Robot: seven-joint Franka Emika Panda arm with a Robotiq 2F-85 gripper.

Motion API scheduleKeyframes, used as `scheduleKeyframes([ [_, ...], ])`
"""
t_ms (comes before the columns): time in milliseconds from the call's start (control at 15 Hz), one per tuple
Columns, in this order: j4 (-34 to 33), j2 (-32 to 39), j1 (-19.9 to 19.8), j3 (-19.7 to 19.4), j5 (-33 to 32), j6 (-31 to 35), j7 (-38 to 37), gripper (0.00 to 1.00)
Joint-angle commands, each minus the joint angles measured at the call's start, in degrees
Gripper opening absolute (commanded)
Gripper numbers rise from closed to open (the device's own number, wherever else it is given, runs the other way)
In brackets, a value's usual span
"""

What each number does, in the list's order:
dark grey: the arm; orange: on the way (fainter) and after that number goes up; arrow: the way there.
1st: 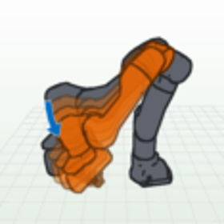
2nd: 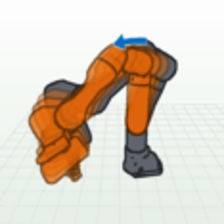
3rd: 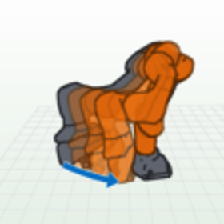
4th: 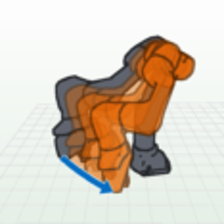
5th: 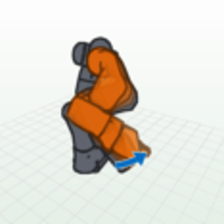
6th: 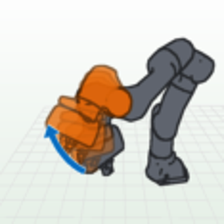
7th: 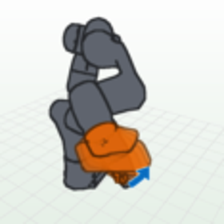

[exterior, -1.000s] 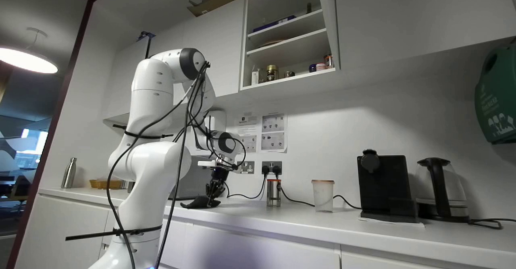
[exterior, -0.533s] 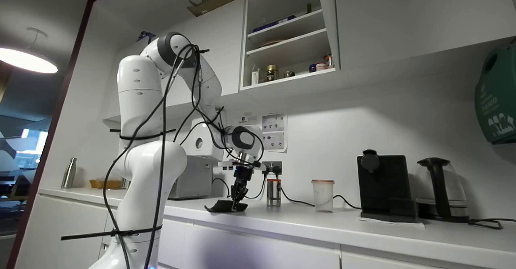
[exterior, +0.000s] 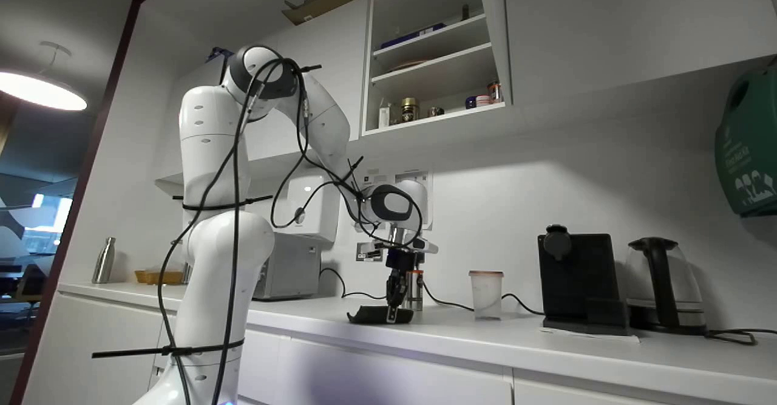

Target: Wipe the countertop with the cloth

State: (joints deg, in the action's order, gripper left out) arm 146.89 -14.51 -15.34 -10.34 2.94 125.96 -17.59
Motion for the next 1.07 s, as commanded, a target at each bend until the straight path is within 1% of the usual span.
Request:
scheduleKeyframes([
  [0, -6.1, 6.1, 0.4, 1.2, -1.8, 1.0, -4.6, 0.01],
  [200, -10.7, 9.3, 2.5, 3.3, -2.7, 0.3, -7.9, 0.01],
  [600, -17.8, 14.6, 9.5, 8.4, -4.6, -0.7, -12.6, 0.01],
  [800, -21.0, 17.1, 13.2, 10.6, -5.5, -1.3, -13.7, 0.01],
  [1000, -24.6, 19.7, 16.7, 12.6, -5.3, -2.0, -13.2, 0.01],
])
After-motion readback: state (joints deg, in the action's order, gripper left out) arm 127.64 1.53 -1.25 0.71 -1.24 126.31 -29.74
